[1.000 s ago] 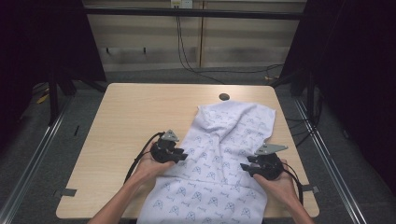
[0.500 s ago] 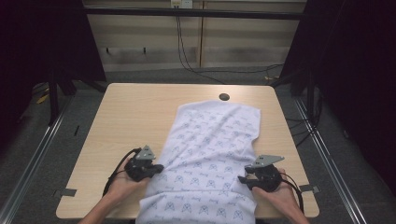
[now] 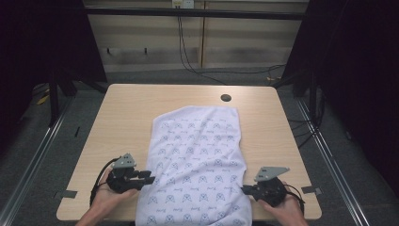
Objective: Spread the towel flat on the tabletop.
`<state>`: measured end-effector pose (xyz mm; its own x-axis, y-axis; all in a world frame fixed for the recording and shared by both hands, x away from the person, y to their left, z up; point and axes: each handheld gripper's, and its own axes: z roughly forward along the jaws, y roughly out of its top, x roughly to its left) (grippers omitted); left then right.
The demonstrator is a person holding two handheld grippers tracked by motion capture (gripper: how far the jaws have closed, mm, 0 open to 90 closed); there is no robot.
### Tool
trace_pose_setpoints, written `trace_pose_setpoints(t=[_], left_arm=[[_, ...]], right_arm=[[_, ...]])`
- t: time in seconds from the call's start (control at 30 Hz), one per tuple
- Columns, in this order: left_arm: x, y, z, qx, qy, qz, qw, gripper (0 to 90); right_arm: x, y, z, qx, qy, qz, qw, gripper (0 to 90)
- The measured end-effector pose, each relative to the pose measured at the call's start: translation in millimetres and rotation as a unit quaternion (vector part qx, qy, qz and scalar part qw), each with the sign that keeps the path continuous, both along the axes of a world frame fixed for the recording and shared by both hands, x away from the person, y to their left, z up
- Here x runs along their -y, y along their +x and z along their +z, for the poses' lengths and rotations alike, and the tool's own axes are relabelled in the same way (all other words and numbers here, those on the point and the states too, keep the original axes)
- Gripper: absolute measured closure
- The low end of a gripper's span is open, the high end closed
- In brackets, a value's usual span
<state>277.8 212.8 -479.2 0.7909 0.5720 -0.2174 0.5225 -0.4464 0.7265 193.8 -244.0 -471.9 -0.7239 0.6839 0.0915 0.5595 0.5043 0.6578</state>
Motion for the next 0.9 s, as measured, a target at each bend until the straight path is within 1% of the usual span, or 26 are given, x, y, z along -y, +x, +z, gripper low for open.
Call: trace_pose_setpoints(t=[0.03,0.07,0.1,0.13,0.17,0.2,0.27,0.3,0.33,0.37,0.4,0.43,0.47,0.5,0.53,0.57,0.6,0.63,0.67,0.7,0.73,0.77,0.8,0.83,0.87,0.9], left_arm=[[5.1,12.6,0.2,0.003,0.0,0.009,1.0,67.4],[5.1,12.6,0.2,0.003,0.0,0.009,1.0,67.6],[11.8,23.0,-3.1,0.005,0.01,0.016,0.9998,67.5],[11.8,23.0,-3.1,0.005,0.01,0.016,0.9998,67.2],[16.9,31.2,-7.1,0.0,0.018,0.025,0.9995,66.7],[18.5,33.7,-8.7,0.002,0.023,0.026,0.9994,66.5],[20.1,37.1,-10.7,0.002,0.024,0.032,0.9992,64.5],[20.1,37.1,-10.7,0.002,0.024,0.032,0.9992,64.5],[20.2,38.5,-10.7,0.002,0.026,0.03,0.9992,64.5],[21.8,43.8,-9.7,0.009,0.034,0.033,0.9988,64.9],[23.2,47.9,-9.1,0.013,0.04,0.029,0.9987,66.7],[23.2,47.9,-9.1,0.013,0.04,0.029,0.9987,67.9],[26.6,55.8,-9.5,0.021,0.03,0.04,0.9985,69.4],[26.6,55.8,-9.5,0.021,0.03,0.04,0.9985,71.0],[29.1,60.0,-10.0,0.019,0.032,0.041,0.9985,71.8],[31.6,63.4,-10.4,0.027,0.037,0.043,0.998,71.8],[36.0,69.3,-13.3,0.026,0.033,0.049,0.998,73.9],[36.0,69.3,-13.3,0.026,0.033,0.049,0.998,76.0],[43.1,69.8,-19.3,0.019,0.061,0.036,0.9973,78.2],[43.1,69.8,-19.3,0.019,0.061,0.036,0.9973,79.7],[46.1,63.5,-19.1,0.023,0.064,0.015,0.9976,80.6],[46.9,60.5,-18.5,0.019,0.063,0.004,0.9978,81.6],[46.9,60.5,-18.5,0.019,0.063,0.004,0.9978,81.8],[47.1,56.6,-18.3,0.018,0.063,-0.001,0.9978,81.8],[46.5,48.7,-19.6,0.018,0.051,-0.005,0.9985,81.8],[46.5,48.7,-19.6,0.018,0.051,-0.005,0.9985,81.8]], right_arm=[[5.8,-7.1,2.2,0.001,0.0,-0.003,1.0,89.5],[5.8,-7.1,2.2,0.001,0.0,-0.003,1.0,89.5],[14.7,-21.7,4.9,0.005,0.0,-0.007,1.0,89.4],[18.0,-28.8,6.7,0.005,-0.008,-0.009,0.9999,89.3],[21.0,-35.3,8.5,0.004,-0.01,-0.015,0.9998,89.1],[23.9,-40.7,10.4,0.006,-0.012,-0.02,0.9997,87.9],[28.2,-47.9,13.9,0.014,-0.018,-0.024,0.9994,73.7],[28.2,-47.9,13.9,0.014,-0.018,-0.024,0.9994,73.7],[30.4,-48.8,15.8,0.029,-0.018,-0.037,0.9987,66.3],[35.1,-40.9,17.6,0.047,0.006,-0.056,0.9973,61.5],[35.6,-33.4,17.5,0.053,0.013,-0.061,0.9967,61.0],[35.6,-33.4,17.5,0.053,0.013,-0.061,0.9967,61.0],[34.2,-10.7,14.3,0.046,0.03,-0.071,0.996,63.4],[34.2,-10.7,14.3,0.046,0.03,-0.071,0.996,63.4],[26.2,15.1,9.7,0.045,0.028,-0.068,0.9963,66.5],[26.2,15.1,9.7,0.045,0.028,-0.068,0.9963,66.5],[12.8,40.3,6.2,0.045,0.017,-0.056,0.9973,70.2],[5.0,52.9,4.5,0.045,0.012,-0.054,0.9975,71.3],[-2.5,65.4,2.3,0.045,0.012,-0.052,0.9976,71.3],[-9.8,77.6,-0.4,0.041,0.011,-0.05,0.9978,70.9],[-16.9,88.4,-3.2,0.039,0.001,-0.052,0.9979,70.2],[-22.4,99.1,-7.0,0.045,-0.006,-0.05,0.9977,69.8],[-27.0,107.7,-11.1,0.038,-0.002,-0.054,0.9978,68.7],[-30.5,115.3,-15.8,0.032,0.002,-0.057,0.9979,67.4],[-33.9,120.5,-20.3,0.028,0.0,-0.059,0.9979,67.0],[-36.5,123.2,-24.0,0.023,-0.004,-0.061,0.9979,66.7]])
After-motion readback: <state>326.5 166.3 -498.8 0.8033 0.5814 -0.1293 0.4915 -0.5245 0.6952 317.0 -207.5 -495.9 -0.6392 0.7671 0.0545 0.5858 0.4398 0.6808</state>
